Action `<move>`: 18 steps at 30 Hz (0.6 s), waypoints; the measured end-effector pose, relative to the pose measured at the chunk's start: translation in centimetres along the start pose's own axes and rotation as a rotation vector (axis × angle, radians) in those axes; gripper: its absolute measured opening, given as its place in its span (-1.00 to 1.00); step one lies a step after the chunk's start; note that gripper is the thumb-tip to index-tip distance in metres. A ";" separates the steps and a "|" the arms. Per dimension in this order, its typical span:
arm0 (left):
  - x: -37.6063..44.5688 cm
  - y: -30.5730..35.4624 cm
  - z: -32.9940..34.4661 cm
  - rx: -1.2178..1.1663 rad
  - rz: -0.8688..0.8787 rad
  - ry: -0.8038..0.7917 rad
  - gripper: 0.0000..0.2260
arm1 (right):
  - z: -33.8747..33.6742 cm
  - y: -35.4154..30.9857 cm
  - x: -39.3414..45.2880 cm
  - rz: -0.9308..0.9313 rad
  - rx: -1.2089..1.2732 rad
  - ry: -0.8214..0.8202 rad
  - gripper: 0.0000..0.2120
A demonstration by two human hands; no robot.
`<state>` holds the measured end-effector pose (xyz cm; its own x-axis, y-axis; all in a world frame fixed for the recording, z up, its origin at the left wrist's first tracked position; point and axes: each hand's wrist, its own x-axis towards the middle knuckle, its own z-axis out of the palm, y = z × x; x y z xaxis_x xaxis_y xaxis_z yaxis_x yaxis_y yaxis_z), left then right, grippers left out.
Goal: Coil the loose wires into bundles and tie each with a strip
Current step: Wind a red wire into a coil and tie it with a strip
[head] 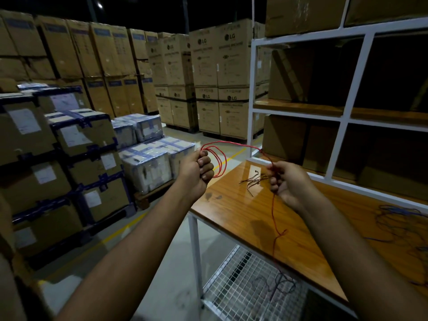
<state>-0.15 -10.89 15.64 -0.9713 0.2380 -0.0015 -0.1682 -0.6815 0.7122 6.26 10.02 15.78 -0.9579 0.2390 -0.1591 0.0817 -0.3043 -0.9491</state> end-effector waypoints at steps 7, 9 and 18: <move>-0.6 0.4 0.1 -0.044 -0.025 -0.039 -0.69 | -3.4 2.7 1.3 0.080 -0.010 -0.096 -0.83; -0.8 0.2 0.4 -0.014 -0.040 -0.072 -0.69 | -3.3 3.4 1.6 0.071 0.072 0.027 -0.82; -1.5 -1.5 2.3 0.179 -0.028 -0.156 -0.69 | 1.5 3.6 -1.1 -0.124 -0.756 -0.027 -0.84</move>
<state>1.91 -8.64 16.20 -0.9264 0.3687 0.0760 -0.1484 -0.5431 0.8265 7.21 7.26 12.96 -0.9780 0.2045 -0.0419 0.1299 0.4395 -0.8888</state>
